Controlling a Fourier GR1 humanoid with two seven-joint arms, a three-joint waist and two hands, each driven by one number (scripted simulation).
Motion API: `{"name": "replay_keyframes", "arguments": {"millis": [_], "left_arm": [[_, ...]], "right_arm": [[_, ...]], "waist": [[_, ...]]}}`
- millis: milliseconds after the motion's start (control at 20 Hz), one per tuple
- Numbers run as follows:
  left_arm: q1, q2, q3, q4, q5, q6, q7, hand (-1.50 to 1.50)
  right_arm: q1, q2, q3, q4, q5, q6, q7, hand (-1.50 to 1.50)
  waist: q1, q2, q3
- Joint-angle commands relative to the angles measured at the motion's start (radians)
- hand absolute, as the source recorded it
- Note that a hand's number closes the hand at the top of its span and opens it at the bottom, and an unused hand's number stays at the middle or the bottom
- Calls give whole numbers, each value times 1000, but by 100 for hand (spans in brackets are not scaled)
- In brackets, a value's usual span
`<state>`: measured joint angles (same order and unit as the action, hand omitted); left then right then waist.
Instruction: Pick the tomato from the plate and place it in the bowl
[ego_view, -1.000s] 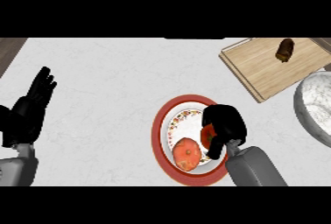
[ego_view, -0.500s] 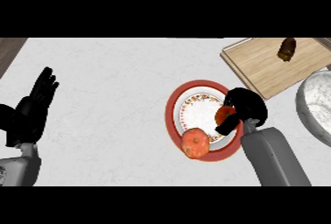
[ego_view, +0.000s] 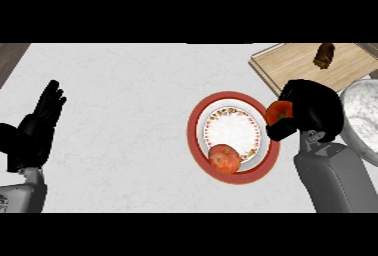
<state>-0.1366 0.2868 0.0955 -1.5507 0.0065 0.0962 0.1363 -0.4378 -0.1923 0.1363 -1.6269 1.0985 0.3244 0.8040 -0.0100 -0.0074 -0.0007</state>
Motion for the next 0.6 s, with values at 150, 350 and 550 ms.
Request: {"name": "replay_keyframes", "arguments": {"millis": [150,350,550], "left_arm": [[-5,-5,0,2,-5,1,9,0],[-54,-24,1,56,-18,10,-11,0],[5,-30,2,1,-16,-3,-18,0]], "right_arm": [[-123,-36,-53,-276,104,11,163,150],[-192,-54,-133,-355,71,115,207,150],[-151,-130,-293,-354,-3,105,123,150]], "waist": [[-3,0,0],[1,5,0],[7,6,1]]}}
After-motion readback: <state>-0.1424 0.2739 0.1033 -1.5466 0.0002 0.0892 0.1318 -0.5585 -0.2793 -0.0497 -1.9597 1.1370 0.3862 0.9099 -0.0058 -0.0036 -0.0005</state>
